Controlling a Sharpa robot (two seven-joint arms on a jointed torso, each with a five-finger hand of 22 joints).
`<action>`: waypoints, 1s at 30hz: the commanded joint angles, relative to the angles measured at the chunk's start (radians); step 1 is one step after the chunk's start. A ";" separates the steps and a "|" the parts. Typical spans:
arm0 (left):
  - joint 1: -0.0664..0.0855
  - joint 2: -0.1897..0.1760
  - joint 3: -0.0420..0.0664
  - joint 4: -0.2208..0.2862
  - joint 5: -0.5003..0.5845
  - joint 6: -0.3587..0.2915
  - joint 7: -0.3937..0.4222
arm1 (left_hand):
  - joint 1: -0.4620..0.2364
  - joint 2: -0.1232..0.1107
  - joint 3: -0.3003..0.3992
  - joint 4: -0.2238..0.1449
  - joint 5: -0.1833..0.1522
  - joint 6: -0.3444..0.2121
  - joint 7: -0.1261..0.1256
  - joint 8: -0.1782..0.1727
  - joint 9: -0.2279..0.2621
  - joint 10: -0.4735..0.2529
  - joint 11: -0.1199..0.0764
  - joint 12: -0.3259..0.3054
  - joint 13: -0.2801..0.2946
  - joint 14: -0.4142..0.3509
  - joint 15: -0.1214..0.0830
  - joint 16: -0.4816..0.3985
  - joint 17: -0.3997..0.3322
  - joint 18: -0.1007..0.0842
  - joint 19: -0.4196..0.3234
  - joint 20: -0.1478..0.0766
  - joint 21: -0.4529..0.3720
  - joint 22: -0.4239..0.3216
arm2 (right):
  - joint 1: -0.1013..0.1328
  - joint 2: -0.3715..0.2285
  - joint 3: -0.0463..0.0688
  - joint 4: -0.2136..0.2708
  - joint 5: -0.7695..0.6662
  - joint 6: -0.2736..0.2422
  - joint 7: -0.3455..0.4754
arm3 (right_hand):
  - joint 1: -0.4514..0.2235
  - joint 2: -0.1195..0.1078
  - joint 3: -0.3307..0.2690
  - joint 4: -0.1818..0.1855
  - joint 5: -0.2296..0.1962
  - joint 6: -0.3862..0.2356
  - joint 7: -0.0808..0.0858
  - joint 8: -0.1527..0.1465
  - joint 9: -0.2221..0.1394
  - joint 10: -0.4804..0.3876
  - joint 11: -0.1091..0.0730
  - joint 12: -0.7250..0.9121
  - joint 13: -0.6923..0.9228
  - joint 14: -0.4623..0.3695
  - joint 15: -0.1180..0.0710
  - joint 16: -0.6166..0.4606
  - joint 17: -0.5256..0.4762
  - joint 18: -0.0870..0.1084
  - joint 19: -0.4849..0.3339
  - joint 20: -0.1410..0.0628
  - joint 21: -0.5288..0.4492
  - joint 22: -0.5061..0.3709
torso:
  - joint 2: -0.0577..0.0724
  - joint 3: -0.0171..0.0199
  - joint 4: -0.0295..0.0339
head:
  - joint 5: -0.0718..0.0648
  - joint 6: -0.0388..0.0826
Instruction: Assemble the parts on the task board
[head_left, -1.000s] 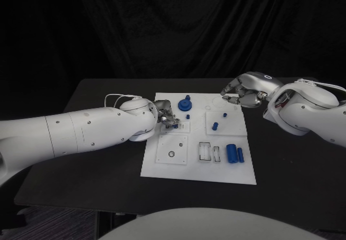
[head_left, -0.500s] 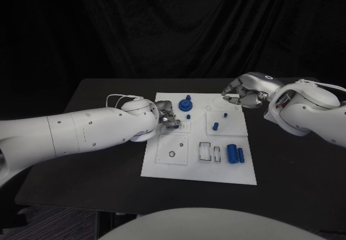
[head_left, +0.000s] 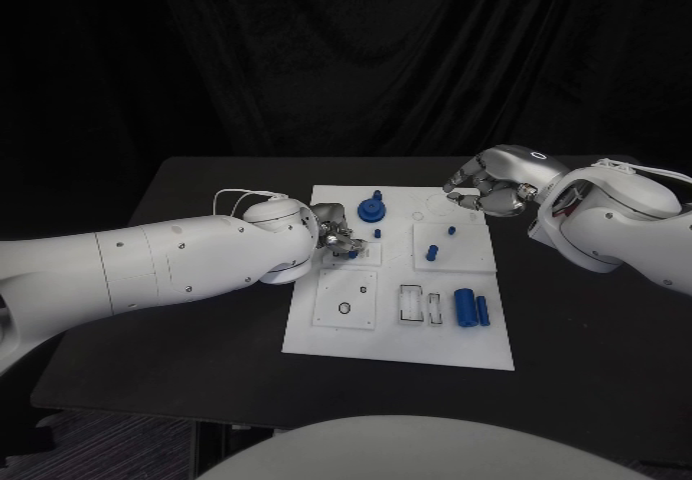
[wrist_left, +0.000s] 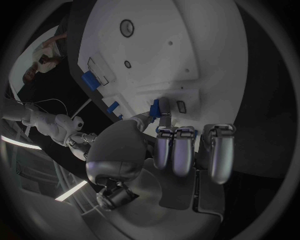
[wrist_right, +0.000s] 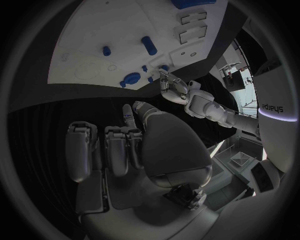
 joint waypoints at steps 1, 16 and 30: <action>-0.005 0.002 -0.001 -0.002 0.000 0.031 0.017 | -0.026 0.001 -0.032 0.022 -0.022 0.000 0.005 -0.009 -0.006 0.105 0.007 -0.001 0.262 0.103 0.006 0.007 0.263 0.005 0.058 0.009 -0.007 0.208 | -0.002 0.000 0.001 0.000 -0.001 0.008 -0.020 | 0.007 0.000 0.005 0.001 0.005 0.006 0.000 -0.005 -0.001 0.104 0.006 0.003 0.263 0.106 0.007 0.003 0.263 0.013 0.045 0.006 -0.007 0.225 | 0.000 -0.0001 0.0001 | 0.000 0.000; -0.008 0.006 -0.001 -0.016 0.000 0.033 0.031 | -0.007 0.026 -0.072 0.019 0.040 0.000 0.006 -0.025 -0.009 0.105 0.008 -0.001 0.262 0.103 0.007 0.007 0.263 0.006 0.056 0.011 -0.011 0.207 | -0.003 -0.001 0.001 -0.004 -0.001 0.012 -0.021 | 0.006 0.000 0.009 -0.001 0.006 0.006 0.000 -0.006 -0.002 0.104 0.006 0.003 0.263 0.106 0.008 0.003 0.263 0.013 0.044 0.006 -0.007 0.225 | -0.001 0.0002 -0.0002 | -0.003 0.000; -0.009 0.002 -0.001 -0.019 0.000 0.027 0.045 | -0.042 0.041 -0.130 0.044 -0.005 0.013 0.006 -0.029 -0.005 0.105 0.008 -0.001 0.262 0.103 0.008 0.007 0.263 0.006 0.057 0.012 -0.012 0.210 | -0.005 -0.002 0.001 -0.006 -0.001 0.015 -0.022 | 0.006 0.000 0.009 -0.001 0.006 0.006 0.000 -0.006 -0.002 0.104 0.006 0.003 0.263 0.106 0.008 0.003 0.263 0.013 0.044 0.006 -0.007 0.225 | 0.000 0.0005 -0.0001 | -0.002 0.000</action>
